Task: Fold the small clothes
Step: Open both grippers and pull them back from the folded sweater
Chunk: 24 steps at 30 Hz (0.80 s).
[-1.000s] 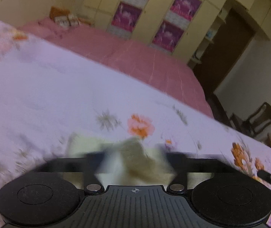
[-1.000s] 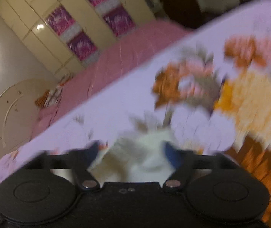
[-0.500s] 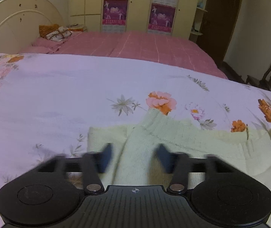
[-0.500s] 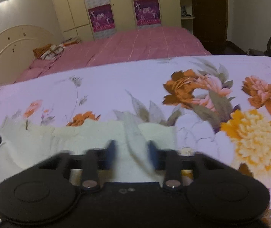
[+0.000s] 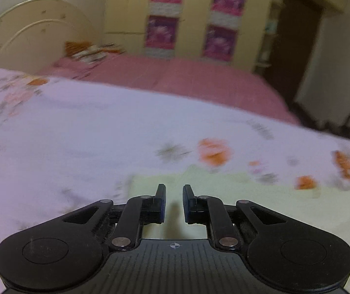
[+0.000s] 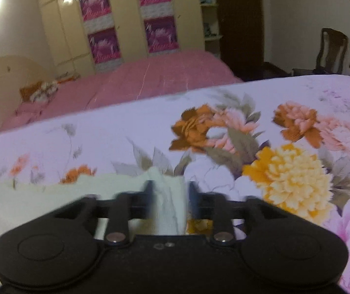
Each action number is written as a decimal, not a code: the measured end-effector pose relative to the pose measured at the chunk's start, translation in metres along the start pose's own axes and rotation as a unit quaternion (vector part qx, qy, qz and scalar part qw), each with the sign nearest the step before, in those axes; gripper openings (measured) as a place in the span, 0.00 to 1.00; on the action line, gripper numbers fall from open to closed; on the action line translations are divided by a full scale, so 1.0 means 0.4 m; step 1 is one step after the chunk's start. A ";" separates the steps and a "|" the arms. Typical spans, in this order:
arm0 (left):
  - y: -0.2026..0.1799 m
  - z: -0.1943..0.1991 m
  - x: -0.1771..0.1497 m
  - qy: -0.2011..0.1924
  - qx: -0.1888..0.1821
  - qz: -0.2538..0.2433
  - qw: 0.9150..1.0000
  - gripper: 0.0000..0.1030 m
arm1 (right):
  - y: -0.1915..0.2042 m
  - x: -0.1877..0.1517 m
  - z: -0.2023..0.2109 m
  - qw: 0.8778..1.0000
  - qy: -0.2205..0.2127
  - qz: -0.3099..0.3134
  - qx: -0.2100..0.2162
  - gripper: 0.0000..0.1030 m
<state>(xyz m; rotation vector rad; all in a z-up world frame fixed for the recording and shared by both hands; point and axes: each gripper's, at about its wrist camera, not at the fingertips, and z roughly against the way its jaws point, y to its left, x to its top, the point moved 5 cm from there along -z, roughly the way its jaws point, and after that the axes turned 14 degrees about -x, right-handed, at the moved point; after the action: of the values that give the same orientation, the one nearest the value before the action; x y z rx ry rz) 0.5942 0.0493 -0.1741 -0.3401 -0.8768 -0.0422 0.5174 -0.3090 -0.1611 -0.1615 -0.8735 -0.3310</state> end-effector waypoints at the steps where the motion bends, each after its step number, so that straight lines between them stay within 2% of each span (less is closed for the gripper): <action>1: -0.026 0.006 -0.003 0.003 -0.011 -0.015 1.000 0.12 | 0.008 0.007 0.016 1.000 -0.008 0.004 0.011 0.36; 4: -0.112 0.003 -0.043 0.043 -0.066 -0.046 0.996 0.13 | 0.078 -0.007 0.053 0.997 -0.001 0.047 0.064 0.33; 7: -0.161 -0.005 -0.111 0.069 -0.074 -0.089 0.991 0.13 | 0.154 -0.065 0.096 0.991 0.007 0.084 0.108 0.33; 9: -0.165 -0.008 -0.140 0.062 -0.063 -0.107 0.990 0.13 | 0.200 -0.108 0.108 0.984 0.013 0.125 0.123 0.30; 10: -0.161 -0.014 -0.143 0.055 -0.054 -0.114 0.991 0.13 | 0.219 -0.126 0.106 0.982 0.013 0.146 0.120 0.30; 12: -0.145 -0.023 -0.123 0.045 -0.041 -0.102 0.993 0.13 | 0.238 -0.149 0.062 0.980 0.016 0.181 0.086 0.30; 14: -0.121 -0.016 -0.102 0.046 -0.030 -0.058 0.997 0.13 | 0.224 -0.133 0.034 0.984 0.002 0.167 0.069 0.31; 16: -0.124 0.011 -0.099 0.047 -0.038 -0.046 0.997 0.13 | 0.216 -0.113 0.041 0.988 0.030 0.135 0.071 0.31; 19: -0.181 0.014 -0.105 0.046 -0.056 -0.100 0.992 0.13 | 0.241 -0.088 0.092 0.985 0.000 0.135 0.105 0.35; 20: -0.191 -0.001 -0.104 0.053 -0.056 -0.105 0.991 0.13 | 0.263 -0.083 0.088 0.984 0.004 0.144 0.109 0.35; 22: -0.179 -0.048 -0.106 0.074 -0.044 -0.089 0.992 0.14 | 0.289 -0.085 0.056 0.983 0.024 0.144 0.110 0.35; 24: -0.150 -0.044 -0.094 0.061 -0.036 -0.059 0.996 0.14 | 0.307 -0.123 0.011 0.980 0.034 0.180 0.083 0.35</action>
<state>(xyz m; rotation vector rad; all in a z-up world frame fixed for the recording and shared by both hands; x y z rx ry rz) 0.5727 -0.0166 -0.1964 -0.3495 -0.7755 -0.2034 0.5277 -0.1821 -0.1967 -0.1487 -0.7826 0.0747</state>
